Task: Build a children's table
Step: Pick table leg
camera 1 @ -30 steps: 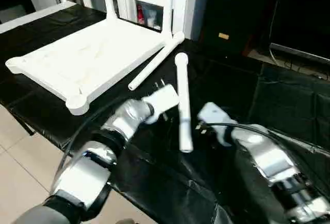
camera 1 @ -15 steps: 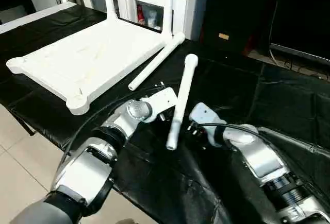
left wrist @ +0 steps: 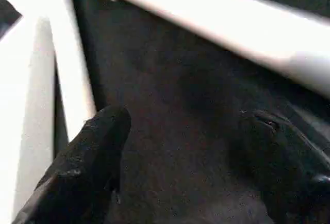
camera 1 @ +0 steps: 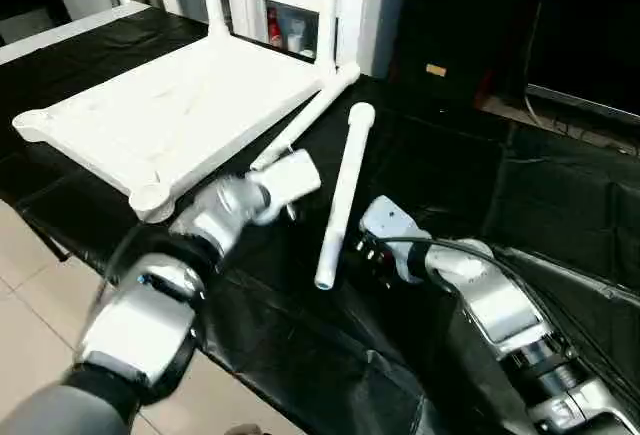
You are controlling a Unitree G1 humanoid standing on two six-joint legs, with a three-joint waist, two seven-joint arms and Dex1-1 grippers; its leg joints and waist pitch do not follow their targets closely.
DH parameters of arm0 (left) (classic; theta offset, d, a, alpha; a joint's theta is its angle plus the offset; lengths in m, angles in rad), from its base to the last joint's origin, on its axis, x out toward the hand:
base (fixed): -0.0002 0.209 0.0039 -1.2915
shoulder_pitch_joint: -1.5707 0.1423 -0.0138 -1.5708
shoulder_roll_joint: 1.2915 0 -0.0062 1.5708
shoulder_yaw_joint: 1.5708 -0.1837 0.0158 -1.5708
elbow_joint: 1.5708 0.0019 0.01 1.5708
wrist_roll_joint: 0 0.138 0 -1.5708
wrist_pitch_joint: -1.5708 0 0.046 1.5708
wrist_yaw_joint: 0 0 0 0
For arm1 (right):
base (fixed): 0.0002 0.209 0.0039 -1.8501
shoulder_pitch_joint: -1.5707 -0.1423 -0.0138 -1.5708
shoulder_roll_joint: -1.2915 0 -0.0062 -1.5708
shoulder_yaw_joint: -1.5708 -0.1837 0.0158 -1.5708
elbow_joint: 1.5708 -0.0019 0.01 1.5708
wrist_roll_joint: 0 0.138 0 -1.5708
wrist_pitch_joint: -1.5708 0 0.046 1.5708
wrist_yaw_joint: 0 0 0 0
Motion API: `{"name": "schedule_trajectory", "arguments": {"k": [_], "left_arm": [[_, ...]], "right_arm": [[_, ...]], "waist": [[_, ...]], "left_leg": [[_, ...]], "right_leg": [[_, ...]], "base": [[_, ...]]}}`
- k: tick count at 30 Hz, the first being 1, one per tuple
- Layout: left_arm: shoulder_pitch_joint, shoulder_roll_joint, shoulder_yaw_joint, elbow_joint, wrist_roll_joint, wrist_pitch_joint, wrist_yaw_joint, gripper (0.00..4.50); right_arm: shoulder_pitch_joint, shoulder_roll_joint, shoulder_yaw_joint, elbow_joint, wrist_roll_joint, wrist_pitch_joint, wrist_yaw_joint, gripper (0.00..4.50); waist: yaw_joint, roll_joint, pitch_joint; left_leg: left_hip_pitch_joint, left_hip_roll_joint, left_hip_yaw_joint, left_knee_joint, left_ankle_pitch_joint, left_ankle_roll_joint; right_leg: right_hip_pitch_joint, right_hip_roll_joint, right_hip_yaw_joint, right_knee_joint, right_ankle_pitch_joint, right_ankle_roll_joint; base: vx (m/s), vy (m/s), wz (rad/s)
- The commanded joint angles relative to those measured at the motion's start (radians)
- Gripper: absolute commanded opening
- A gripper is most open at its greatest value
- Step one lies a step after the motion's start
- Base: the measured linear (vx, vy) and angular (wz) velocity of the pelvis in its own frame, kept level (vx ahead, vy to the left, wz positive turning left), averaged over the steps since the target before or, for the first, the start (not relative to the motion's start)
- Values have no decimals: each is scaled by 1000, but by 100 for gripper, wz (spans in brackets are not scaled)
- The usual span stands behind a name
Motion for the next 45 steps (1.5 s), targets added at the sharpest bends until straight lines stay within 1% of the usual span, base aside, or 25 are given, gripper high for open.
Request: {"name": "schedule_trajectory", "arguments": {"k": [1, 12, 16, 19, 22, 23, 24, 25, 26, 29, 30, 31, 32, 33, 34, 36, 37, 38, 39, 40, 41, 42, 43, 44, 45], "left_arm": [[-6, -5, 14, -9, -14, -10, -17, 382], [30, -23, 81, -28, -73, -47, -29, 382], [88, -26, 229, -165, -243, -30, -68, 382], [205, 9, 290, -416, -307, 48, -50, 382], [290, 14, 330, -607, -349, 124, -25, 382], [408, 12, 377, -851, -392, 202, 17, 382], [408, 12, 377, -851, -392, 202, 17, 382], [480, 13, 400, -983, -399, 250, 39, 382], [502, 11, 410, -1016, -400, 269, 50, 382], [554, 2, 430, -1095, -401, 320, 79, 382], [576, 1, 432, -1124, -403, 345, 89, 382], [594, 4, 432, -1137, -397, 353, 98, 382], [600, 5, 431, -1137, -393, 355, 101, 382], [601, 6, 431, -1139, -393, 357, 101, 382], [610, 11, 429, -1160, -391, 387, 115, 382], [617, 12, 424, -1205, -396, 442, 130, 382], [617, 13, 423, -1207, -396, 446, 130, 382], [618, 17, 417, -1226, -394, 474, 131, 382], [617, 18, 416, -1231, -392, 483, 133, 382], [617, 17, 417, -1237, -391, 492, 135, 382], [617, 16, 418, -1248, -392, 511, 140, 382], [617, 16, 419, -1250, -392, 515, 141, 382], [618, 18, 418, -1256, -392, 529, 145, 382], [619, 18, 418, -1256, -392, 530, 146, 382], [619, 20, 418, -1258, -391, 533, 147, 382]], "right_arm": [[-12, 3, -20, 15, 9, 3, -7, 352], [-5, -6, -87, -6, 29, 24, -36, 352], [30, 18, -191, -86, 81, 21, -103, 352], [69, 87, -329, -191, 171, -8, -195, 352], [94, 133, -396, -249, 211, -14, -253, 383], [134, 188, -440, -327, 229, -50, -324, 383], [134, 188, -440, -327, 229, -50, -324, 402], [163, 233, -460, -384, 251, -58, -368, 414], [173, 250, -464, -398, 250, -61, -389, 422], [198, 290, -475, -423, 253, -52, -435, 442], [210, 314, -487, -430, 253, -41, -465, 442], [224, 334, -494, -434, 244, -21, -497, 442], [231, 345, -497, -438, 246, 0, -507, 442], [231, 345, -497, -439, 246, 2, -508, 442], [244, 352, -492, -447, 250, 31, -517, 442], [255, 357, -487, -459, 253, 40, -529, 442], [255, 358, -486, -459, 253, 40, -530, 442], [258, 360, -482, -463, 253, 35, -537, 442], [258, 359, -479, -464, 252, 34, -539, 442], [258, 360, -479, -465, 252, 35, -542, 442], [257, 363, -482, -466, 252, 38, -547, 442], [257, 364, -483, -467, 253, 40, -548, 442], [259, 368, -488, -469, 256, 51, -557, 442], [259, 368, -488, -469, 256, 52, -558, 442], [259, 368, -489, -469, 256, 55, -561, 442]], "waist": [[2, 8, -73], [2, 7, -73], [4, 13, -77], [-1, 21, -77], [-5, 23, -74], [-6, 23, -74], [-6, 17, -76], [-9, 19, -69], [-9, 20, -70], [-14, 17, -58], [-17, 24, -63], [-1, 11, -55], [-2, 5, -54], [11, -2, -54], [28, 4, -57], [38, -12, -50], [45, -6, -53], [33, 4, -54], [14, 9, -54], [8, 19, -57], [-37, 39, -57], [-61, 47, -48], [-80, 45, -49], [-78, 45, -36], [-80, 31, -31]], "left_leg": [[0, 65, -31, -72, -88, 57], [0, 62, -30, -72, -92, 58], [1, 71, -31, -72, -85, 49], [-1, 80, -36, -77, -89, 38], [0, 66, -26, -74, -88, 46], [-1, 80, -29, -78, -87, 34], [-2, 89, -31, -80, -88, 28], [-1, 75, -23, -79, -101, 36], [-1, 73, -24, -80, -98, 40], [6, 58, -18, -83, -154, 38], [40, 57, 11, -62, -168, 7], [35, 34, 22, -57, -201, -16], [39, 25, 30, -47, -217, -12], [46, 21, 26, -31, -235, 10], [41, 11, 16, 11, -216, 24], [0, 0, -26, 51, -189, 33], [-28, -11, -67, 68, -154, 11], [-19, -33, -75, 61, -156, -2], [-2, -47, -73, 22, -147, 2], [19, -44, -67, -4, -144, 10], [92, -7, -53, -68, -207, 52], [93, 22, -36, -100, -292, 89], [63, 92, 6, -160, -412, 173], [54, 105, 32, -180, -447, 166], [57, 121, 54, -195, -527, 112]], "right_leg": [[65, -136, 74, -78, -214, -132], [67, -134, 73, -81, -223, -126], [67, -141, 76, -73, -186, -149], [65, -141, 76, -60, -141, -164], [56, -130, 74, -69, -162, -155], [57, -138, 78, -63, -169, -163], [61, -147, 80, -59, -164, -169], [48, -130, 74, -72, -213, -148], [52, -131, 76, -73, -232, -139], [40, -120, 73, -97, -380, -75], [9, -99, 102, -121, -440, -41], [13, -100, 142, -117, -547, -12], [10, -95, 165, -123, -593, -1], [12, -116, 207, -131, -666, -1], [25, -147, 286, -149, -728, -21], [62, -177, 353, -154, -772, -51], [78, -161, 385, -141, -712, -93], [54, -103, 385, -140, -654, -107], [32, -41, 367, -132, -622, -84], [11, -15, 351, -128, -604, -56], [-73, 49, 253, -61, -489, -14], [-98, 47, 186, -11, -444, -22], [-59, -18, 55, 113, -235, -70], [-53, -36, 25, 125, -205, -80], [-24, -70, -6, 141, -194, -57]], "base": [[0, 0, 0], [0, 0, 0], [0, 0, 0], [0, 0, 0], [0, 0, 0], [0, 0, 0], [0, 0, 0], [0, 0, 0], [0, 0, 0], [0, 0, 0], [0, 0, 0], [0, 0, 0], [-16, 41, -29], [-16, 41, -29], [-17, 68, -33], [-15, 116, -50], [-18, 167, -64], [-38, 212, -61], [-38, 212, -61], [-60, 267, -54], [-88, 298, -47], [-88, 298, -47], [-99, 288, -50], [-86, 252, -59], [-86, 252, -59]]}}
